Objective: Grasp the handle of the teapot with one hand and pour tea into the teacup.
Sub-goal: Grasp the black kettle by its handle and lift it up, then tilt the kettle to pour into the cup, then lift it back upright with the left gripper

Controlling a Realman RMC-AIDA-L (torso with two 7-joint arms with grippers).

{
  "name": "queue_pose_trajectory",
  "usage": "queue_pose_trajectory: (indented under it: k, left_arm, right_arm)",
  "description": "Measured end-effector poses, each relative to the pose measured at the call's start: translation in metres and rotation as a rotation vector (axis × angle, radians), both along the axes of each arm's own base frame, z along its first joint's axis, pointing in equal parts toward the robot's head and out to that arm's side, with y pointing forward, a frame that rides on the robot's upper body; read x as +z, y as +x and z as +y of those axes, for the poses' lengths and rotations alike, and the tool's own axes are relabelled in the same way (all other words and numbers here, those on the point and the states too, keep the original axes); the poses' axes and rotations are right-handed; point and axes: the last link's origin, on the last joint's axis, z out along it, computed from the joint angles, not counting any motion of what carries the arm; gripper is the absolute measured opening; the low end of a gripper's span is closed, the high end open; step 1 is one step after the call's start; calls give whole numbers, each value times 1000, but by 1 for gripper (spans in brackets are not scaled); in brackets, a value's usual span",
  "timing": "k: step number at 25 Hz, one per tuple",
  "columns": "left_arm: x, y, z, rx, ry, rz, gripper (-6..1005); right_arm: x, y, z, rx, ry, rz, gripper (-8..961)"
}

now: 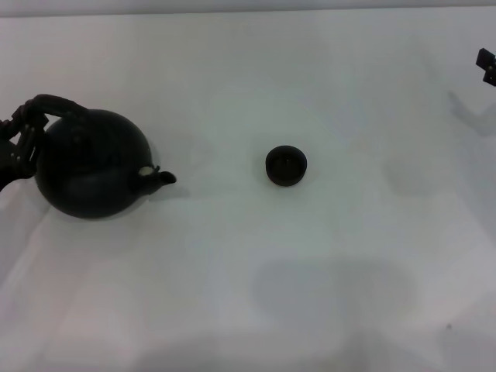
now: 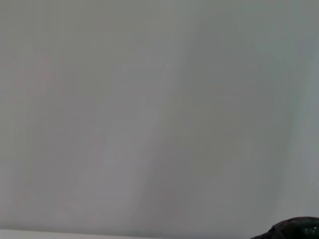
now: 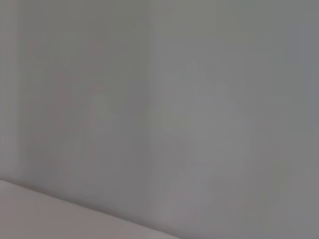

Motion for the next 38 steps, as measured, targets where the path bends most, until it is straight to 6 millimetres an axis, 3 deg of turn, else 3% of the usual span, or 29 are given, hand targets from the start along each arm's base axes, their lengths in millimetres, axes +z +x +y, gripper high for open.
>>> queue_pose_trajectory:
  k: [2,10,19,26,31,38]
  left_arm:
    - [0,0,2,5,2,-4,307]
    - [2,5,10,-15,5,-5,168]
    - [1,17,27,-59,-26,-12,167]
    - [15,31,59,-72,-116,47,164]
    - [22,54,87,-71,-190,137,165]
    - [27,89,110,-102,-257,236,162]
  right_arm:
    - [-1,0,-1,-1,-3,4,869]
    - [-6,0,-1,1,-9,-1,868]
    - [-6,0,0,2,-9,0,868]
    - [-7,0,1,1,-9,1,869]
    - [-7,-2,2,3,-2,11,868]
    - [-10,-3,2,7,0,16,868]
